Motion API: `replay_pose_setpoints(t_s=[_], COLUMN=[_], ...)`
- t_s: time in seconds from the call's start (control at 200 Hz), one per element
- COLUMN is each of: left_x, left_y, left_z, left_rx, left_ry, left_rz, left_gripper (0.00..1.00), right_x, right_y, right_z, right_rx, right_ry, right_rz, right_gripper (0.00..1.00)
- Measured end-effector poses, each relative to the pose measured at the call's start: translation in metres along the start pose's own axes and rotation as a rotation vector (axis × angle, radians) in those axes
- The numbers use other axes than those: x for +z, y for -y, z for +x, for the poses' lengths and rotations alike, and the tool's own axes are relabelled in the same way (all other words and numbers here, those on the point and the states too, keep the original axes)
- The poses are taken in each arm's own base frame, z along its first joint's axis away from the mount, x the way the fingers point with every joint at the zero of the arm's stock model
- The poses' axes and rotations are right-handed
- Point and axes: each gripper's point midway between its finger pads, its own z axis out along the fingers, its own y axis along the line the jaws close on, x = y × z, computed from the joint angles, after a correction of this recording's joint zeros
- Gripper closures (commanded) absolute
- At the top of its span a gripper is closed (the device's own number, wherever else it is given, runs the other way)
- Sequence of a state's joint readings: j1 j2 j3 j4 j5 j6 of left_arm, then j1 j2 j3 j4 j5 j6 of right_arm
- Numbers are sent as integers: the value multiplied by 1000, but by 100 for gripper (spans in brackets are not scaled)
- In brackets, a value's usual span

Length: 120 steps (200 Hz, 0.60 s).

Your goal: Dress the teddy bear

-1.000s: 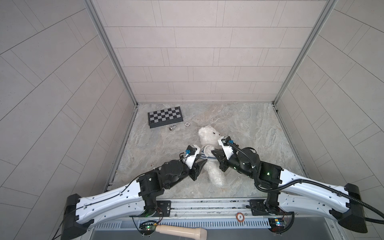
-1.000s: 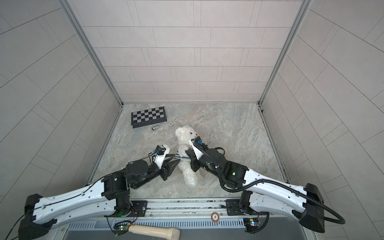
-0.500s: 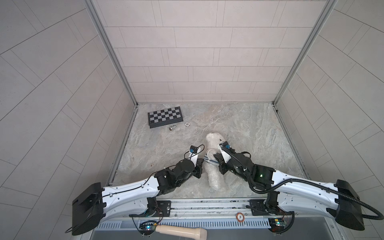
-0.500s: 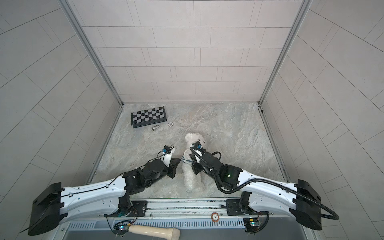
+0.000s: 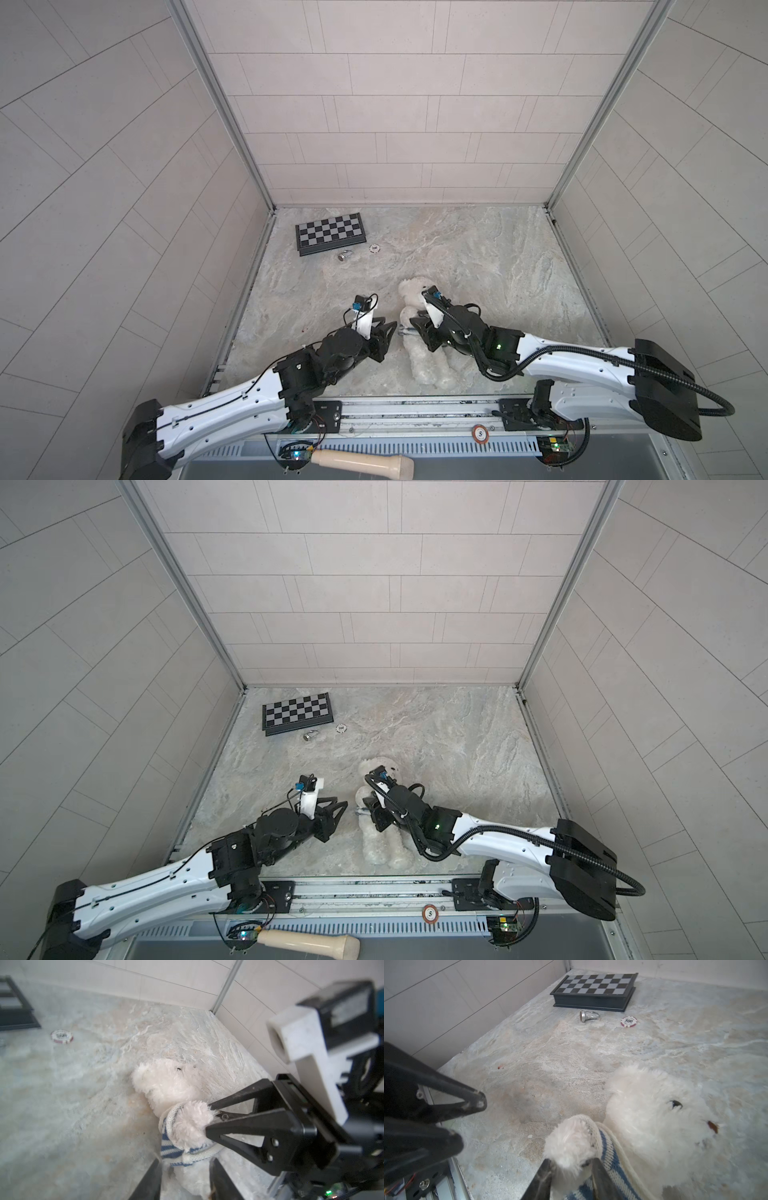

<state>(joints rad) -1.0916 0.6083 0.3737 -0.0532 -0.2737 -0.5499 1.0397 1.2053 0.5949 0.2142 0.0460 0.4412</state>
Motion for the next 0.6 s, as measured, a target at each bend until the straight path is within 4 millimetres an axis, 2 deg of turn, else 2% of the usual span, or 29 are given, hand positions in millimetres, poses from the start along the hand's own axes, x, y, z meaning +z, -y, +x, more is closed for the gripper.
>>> replay_pose_setpoints(t_s=[0.115,0.25,0.345,0.441,0.601], left_x=[-4,7,19,30,50], left_y=[-7,-4,-6,-21,-41], left_z=[-3,-6,-4,3,16], left_rx=[-9,23,39,22,-35], left_ry=[-13,-80,-123,-166,-228], left_rz=[-41,-93,-138,-191,-231], left_gripper=[32,26,26,28,38], right_x=[-6,-28,-42,-44,-38], right_y=[-10,-14,-9,4,26], right_z=[-11,-35,-46,-38,-2], right_rx=[16,26,36,42,33], right_ry=[33,115,165,162,67], right_rz=[-55,-79,-66,-31,36], right_gripper=[59,58,57,56,55])
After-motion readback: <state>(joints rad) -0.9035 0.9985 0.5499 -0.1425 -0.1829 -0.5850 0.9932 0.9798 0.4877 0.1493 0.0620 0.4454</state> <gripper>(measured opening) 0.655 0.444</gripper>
